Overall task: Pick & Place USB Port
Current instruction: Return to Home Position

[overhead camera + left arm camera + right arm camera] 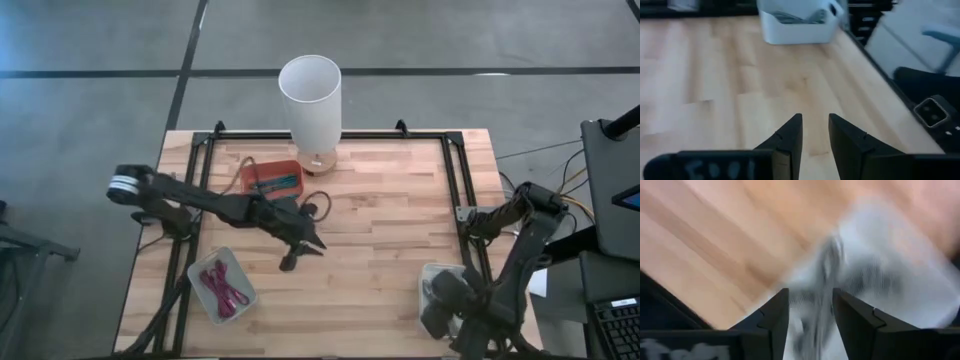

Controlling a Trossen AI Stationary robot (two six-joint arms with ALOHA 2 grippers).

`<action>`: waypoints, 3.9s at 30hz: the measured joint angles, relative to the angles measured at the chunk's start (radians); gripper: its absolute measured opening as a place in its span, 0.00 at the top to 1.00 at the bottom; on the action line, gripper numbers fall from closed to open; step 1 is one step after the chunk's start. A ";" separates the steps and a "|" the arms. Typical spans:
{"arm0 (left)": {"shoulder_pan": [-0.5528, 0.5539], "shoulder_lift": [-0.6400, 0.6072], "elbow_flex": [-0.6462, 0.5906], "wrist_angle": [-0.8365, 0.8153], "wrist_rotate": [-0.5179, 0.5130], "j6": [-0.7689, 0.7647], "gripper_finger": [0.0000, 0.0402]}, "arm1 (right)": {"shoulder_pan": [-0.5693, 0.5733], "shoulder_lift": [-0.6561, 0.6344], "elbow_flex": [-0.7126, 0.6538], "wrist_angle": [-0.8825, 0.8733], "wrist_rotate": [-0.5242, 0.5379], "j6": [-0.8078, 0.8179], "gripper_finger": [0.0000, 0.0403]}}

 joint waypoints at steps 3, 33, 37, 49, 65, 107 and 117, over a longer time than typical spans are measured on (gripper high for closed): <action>-0.006 -0.105 -0.009 -0.068 -0.135 0.024 0.76 | 0.001 -0.050 0.027 -0.051 0.255 -0.111 0.62; 0.106 -0.738 -0.524 0.121 -0.459 -0.160 0.76 | -0.478 -1.034 -0.838 1.112 0.390 -1.675 0.79; 0.129 -0.737 -0.572 0.205 -0.457 -0.181 0.76 | -0.552 -1.118 -0.935 1.224 0.282 -1.764 0.81; 0.170 -0.738 -0.612 0.222 -0.451 -0.176 0.76 | -0.648 -1.305 -1.127 1.311 0.156 -1.844 0.86; 0.180 -0.738 -0.785 0.459 -0.450 -0.236 0.76 | -0.666 -1.540 -1.284 1.347 0.113 -1.905 0.87; 0.185 -0.971 -0.914 0.555 -0.357 -0.124 0.76 | -0.701 -1.646 -1.332 1.352 0.048 -2.047 0.87; 0.185 -1.282 -0.914 0.191 -0.363 -0.116 0.76 | -0.700 -1.645 -1.332 1.352 0.047 -2.063 0.87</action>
